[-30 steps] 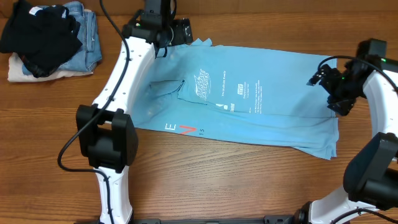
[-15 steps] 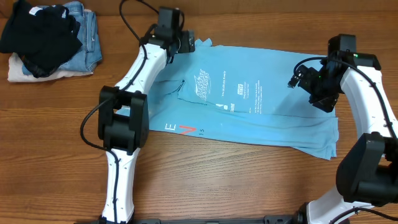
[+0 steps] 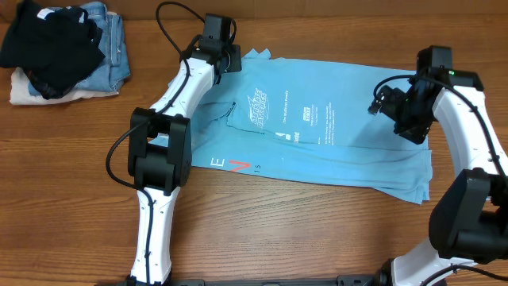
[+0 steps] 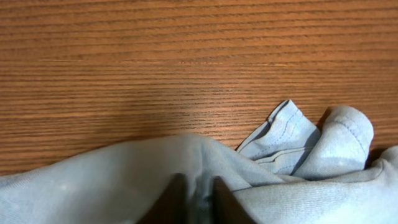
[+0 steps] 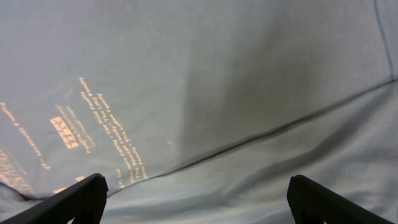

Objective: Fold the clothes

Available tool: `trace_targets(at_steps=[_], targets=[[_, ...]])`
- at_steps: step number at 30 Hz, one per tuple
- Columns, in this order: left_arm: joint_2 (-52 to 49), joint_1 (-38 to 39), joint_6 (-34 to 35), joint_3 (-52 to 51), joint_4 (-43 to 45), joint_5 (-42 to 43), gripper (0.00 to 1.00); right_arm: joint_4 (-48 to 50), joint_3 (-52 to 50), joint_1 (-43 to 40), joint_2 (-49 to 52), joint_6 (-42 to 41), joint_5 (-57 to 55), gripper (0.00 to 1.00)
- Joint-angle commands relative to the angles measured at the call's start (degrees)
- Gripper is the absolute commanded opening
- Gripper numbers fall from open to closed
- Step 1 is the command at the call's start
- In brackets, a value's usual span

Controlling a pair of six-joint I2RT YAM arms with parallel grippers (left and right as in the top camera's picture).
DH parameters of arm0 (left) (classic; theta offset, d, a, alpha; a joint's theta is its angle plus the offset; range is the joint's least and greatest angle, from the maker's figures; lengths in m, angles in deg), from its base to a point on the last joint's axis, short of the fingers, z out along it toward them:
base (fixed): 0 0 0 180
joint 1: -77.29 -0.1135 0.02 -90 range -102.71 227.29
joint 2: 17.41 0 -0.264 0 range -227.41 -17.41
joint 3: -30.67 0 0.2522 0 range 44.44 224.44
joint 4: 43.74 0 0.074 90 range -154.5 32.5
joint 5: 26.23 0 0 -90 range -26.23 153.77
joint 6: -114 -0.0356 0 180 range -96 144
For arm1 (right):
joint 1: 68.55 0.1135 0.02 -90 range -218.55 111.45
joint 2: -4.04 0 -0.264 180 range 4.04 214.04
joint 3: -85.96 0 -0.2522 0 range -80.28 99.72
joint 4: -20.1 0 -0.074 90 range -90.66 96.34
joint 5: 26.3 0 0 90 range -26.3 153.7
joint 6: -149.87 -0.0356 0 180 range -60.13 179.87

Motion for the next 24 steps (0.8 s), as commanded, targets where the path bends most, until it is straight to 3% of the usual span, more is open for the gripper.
trace_targets(at_steps=[1, 6, 13, 24], targets=[[-1.01, -0.26, -0.72, 0.81, -0.2, -0.7, 0.04, 2.71, -4.13, 0.26, 0.48, 0.33, -0.96, 0.86], [-0.7, -0.42, -1.03, 0.83, -1.16, -0.7, 0.04, 7.32, -8.9, 0.26, 0.52, 0.31, -0.92, 0.73], [2.01, -0.44, -1.03, 0.83, -4.81, -0.85, 0.04, 11.08, -13.9, 0.26, 0.52, -0.15, -0.92, 0.69], [9.7, -0.44, -0.17, 0.83, -24.26, -1.11, 0.04, 12.52, -16.59, 0.26, 0.85, -1.73, -0.85, 0.63]])
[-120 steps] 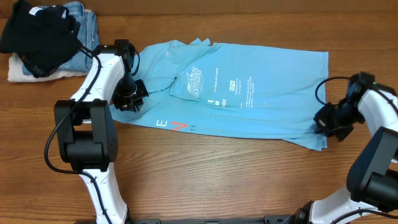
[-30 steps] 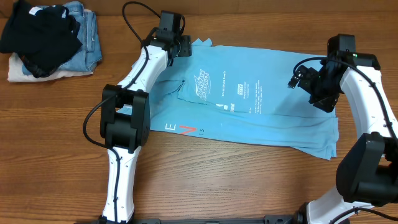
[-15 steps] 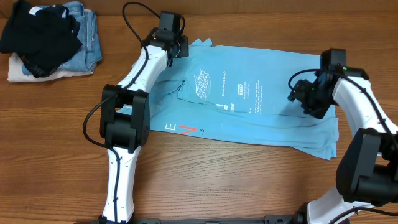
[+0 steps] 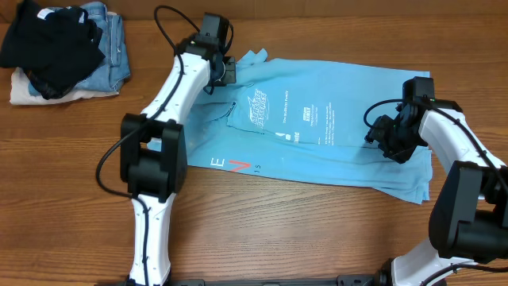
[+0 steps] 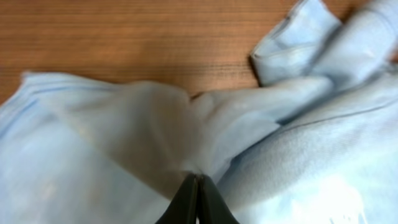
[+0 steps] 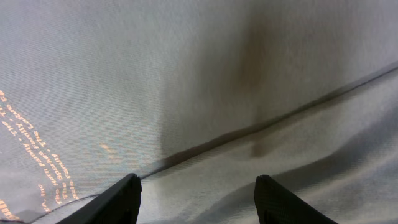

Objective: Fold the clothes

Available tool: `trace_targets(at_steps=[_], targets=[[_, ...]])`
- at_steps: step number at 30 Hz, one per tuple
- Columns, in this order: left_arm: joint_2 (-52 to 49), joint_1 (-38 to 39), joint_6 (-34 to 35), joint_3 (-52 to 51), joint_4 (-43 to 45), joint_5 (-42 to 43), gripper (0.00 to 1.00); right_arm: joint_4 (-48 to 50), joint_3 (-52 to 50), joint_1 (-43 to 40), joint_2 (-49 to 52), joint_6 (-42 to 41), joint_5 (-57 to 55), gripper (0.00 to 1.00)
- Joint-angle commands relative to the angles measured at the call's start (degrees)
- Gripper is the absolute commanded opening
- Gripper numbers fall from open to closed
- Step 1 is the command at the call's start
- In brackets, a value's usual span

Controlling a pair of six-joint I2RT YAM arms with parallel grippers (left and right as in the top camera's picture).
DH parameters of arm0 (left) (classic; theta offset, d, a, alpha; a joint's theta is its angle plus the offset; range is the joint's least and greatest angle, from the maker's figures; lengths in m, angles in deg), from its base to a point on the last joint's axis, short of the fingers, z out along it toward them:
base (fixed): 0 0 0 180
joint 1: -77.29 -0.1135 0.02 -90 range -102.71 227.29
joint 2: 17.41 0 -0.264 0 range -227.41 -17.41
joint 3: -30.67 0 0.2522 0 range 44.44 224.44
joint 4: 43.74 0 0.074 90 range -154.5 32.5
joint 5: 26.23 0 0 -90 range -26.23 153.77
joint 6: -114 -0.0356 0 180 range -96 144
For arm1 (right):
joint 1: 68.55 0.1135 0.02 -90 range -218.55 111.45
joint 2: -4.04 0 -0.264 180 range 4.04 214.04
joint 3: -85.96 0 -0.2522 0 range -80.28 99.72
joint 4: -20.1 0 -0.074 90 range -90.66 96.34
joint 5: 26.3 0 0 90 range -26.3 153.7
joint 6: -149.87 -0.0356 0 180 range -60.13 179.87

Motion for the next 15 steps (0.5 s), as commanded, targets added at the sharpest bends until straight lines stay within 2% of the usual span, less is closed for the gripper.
trace_targets(at_steps=[1, 6, 7, 8, 9, 10, 13, 15], targets=[[3.76, -0.35, -0.22, 0.79, -4.26, -1.66, 0.05, 0.46, -0.94, 0.26, 0.76, -1.51, -0.5, 0.63], [3.74, -0.35, -0.02, 0.79, -9.53, -5.38, 0.05, 0.31, -1.05, 0.26, 0.76, -1.51, -0.07, 0.63], [3.74, -0.35, -0.02, 0.79, -9.29, -5.35, 0.12, 0.33, -1.03, 0.26, 0.76, -1.51, 0.17, 0.63], [3.74, -0.35, -0.04, 0.79, -8.85, -5.22, 0.4, 0.37, -1.03, 0.26, 0.76, -1.49, 0.61, 0.63], [3.74, -0.35, -0.04, 0.79, -8.2, -5.01, 0.75, 0.42, -1.05, 0.26, 0.76, -1.51, 1.09, 0.63], [3.74, -0.35, -0.04, 0.79, -7.26, -4.83, 0.9, 0.46, -1.05, 0.26, 0.76, -1.51, 1.46, 0.63], [3.74, -0.33, -0.07, 0.79, -3.72, -4.33, 1.0, 0.48, -1.05, 0.26, 0.76, -1.49, 1.62, 0.63], [3.74, -0.33, -0.28, 0.79, -0.81, -4.31, 1.0, 0.48, -1.05, 0.26, 0.76, -1.49, 1.62, 0.63]])
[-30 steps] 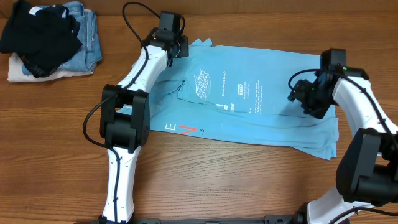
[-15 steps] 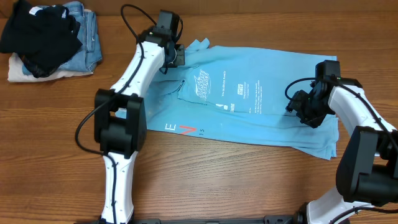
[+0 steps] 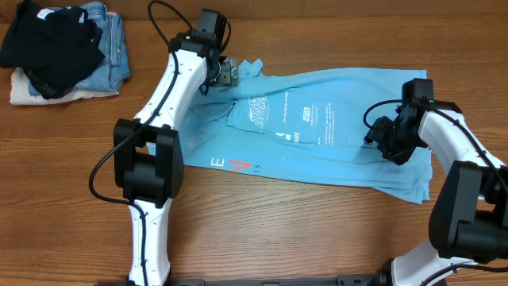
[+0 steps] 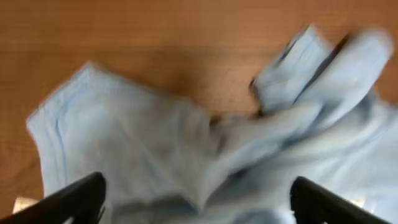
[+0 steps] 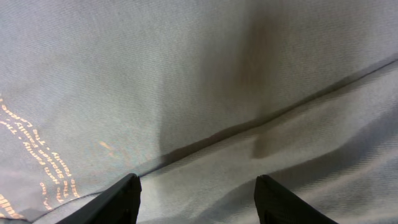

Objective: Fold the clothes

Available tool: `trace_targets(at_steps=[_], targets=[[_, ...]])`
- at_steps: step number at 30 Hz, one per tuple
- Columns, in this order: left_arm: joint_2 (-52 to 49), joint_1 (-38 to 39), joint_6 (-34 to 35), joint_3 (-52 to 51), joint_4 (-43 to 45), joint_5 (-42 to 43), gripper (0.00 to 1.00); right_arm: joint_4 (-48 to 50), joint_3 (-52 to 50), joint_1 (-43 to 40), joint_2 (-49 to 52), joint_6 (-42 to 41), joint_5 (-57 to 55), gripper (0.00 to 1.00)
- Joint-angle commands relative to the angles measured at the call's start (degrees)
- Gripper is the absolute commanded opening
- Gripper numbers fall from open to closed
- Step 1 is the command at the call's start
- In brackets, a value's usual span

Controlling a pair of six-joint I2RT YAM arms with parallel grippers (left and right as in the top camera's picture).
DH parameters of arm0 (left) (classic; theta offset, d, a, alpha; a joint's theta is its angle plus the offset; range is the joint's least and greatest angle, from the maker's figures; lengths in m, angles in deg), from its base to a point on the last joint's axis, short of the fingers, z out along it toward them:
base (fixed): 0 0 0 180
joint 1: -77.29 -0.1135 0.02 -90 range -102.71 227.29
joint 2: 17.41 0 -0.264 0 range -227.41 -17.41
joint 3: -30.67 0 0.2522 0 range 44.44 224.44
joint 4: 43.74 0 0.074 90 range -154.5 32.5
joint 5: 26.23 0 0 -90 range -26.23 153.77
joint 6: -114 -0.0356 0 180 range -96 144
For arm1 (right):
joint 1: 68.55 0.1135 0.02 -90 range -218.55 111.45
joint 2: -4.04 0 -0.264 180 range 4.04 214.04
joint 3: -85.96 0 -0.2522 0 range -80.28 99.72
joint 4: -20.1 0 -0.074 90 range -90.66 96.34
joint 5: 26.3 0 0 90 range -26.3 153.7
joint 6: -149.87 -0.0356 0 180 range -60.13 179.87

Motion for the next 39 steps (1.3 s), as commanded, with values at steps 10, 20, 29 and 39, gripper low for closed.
trace_targets(at_steps=[10, 20, 29, 39], targets=[[-1.6, 0.26, -8.33, 0.57, 17.94, 10.78, 0.83, 0.33, -0.46, 0.26, 0.76, -0.35, 0.72, 0.64], [-4.79, 7.32, -16.65, 0.57, 17.7, 4.26, 0.91, 0.33, -0.46, 0.26, 0.76, -0.35, 0.81, 0.64], [-8.41, 10.14, -17.57, 0.57, 19.54, -1.36, 0.88, -0.31, -0.46, 0.26, 0.76, -0.11, 1.57, 0.64], [-9.99, 7.91, -16.48, 0.57, 22.6, -1.29, 0.82, -0.33, -0.48, 0.26, 0.76, -0.13, 1.57, 0.64]])
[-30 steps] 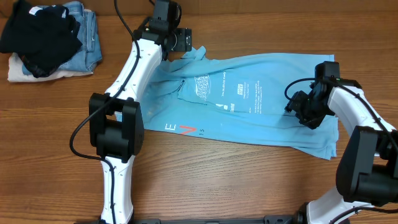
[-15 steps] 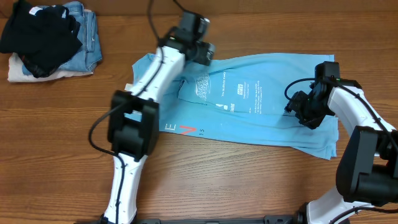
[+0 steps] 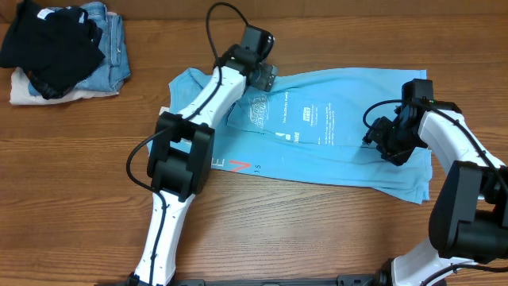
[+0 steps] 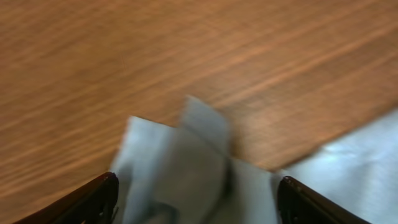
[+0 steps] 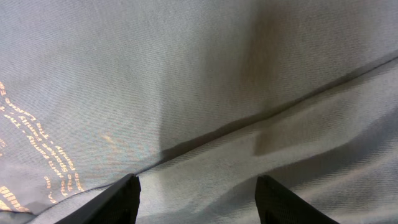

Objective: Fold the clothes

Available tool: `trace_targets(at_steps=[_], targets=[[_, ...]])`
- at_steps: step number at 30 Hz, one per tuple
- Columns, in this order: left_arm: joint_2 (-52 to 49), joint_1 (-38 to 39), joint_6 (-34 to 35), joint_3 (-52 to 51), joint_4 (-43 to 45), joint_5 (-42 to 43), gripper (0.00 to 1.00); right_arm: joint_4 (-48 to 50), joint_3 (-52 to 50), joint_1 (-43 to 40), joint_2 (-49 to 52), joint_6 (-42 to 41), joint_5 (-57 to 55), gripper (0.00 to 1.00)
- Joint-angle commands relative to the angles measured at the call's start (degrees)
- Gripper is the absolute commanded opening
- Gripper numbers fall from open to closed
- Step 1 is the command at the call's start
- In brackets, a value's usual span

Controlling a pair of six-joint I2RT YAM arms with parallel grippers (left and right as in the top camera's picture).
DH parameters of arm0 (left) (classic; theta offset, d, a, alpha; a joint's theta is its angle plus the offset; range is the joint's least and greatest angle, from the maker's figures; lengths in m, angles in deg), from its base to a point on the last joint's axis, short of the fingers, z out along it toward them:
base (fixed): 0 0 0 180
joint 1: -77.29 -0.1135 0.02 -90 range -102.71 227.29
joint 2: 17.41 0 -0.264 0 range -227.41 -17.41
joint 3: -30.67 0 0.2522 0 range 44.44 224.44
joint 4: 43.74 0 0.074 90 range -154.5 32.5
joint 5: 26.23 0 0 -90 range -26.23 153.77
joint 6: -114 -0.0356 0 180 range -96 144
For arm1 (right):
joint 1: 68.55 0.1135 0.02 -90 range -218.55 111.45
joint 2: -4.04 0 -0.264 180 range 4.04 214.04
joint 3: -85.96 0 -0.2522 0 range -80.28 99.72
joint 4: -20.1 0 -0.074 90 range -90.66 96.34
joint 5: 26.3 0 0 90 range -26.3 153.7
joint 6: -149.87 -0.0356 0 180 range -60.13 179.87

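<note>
A light blue T-shirt with printed lettering lies spread across the table in the overhead view. Its left sleeve lies flat at the upper left. My left gripper hovers at the shirt's top edge near the collar. In the left wrist view this gripper is wide open over blurred blue cloth. My right gripper rests on the shirt's right part. There the right gripper is open, its fingers on flat fabric beside a crease.
A pile of other clothes, black on top of jeans and a beige piece, sits at the far left corner. Bare wooden table runs along the front, and bare wood also lies beyond the shirt's top edge.
My left gripper, still open, has moved right from the sleeve area to the collar. The left sleeve now shows flat at the upper left. The right gripper has not moved.
First my left gripper was shut on bunched cloth at the shirt's upper left, and the right hung wide open over the right part. Then the right sat lower, jaws narrower, the left still gripping. Then the left was open over the spread sleeve, and now it is by the collar.
</note>
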Motion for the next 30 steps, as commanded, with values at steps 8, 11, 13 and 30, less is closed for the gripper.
trace_targets(at_steps=[8, 11, 13, 30], targets=[[-0.94, -0.46, 1.53, 0.55, 1.51, 0.2, 0.73, 0.07, -0.42, 0.26, 0.76, -0.02, 0.33, 0.64], [-0.96, -0.46, 1.55, 0.55, 1.53, 1.2, 0.73, -0.02, -0.42, 0.26, 0.76, -0.02, 0.33, 0.64], [-0.96, -0.46, 1.7, 0.55, 1.53, 1.18, 0.73, -0.02, -0.42, 0.26, 0.76, -0.02, 0.33, 0.64], [-3.98, -0.5, 1.73, 0.55, 2.97, 1.18, 0.69, -0.24, -0.42, 0.26, 0.76, -0.02, 0.31, 0.64]])
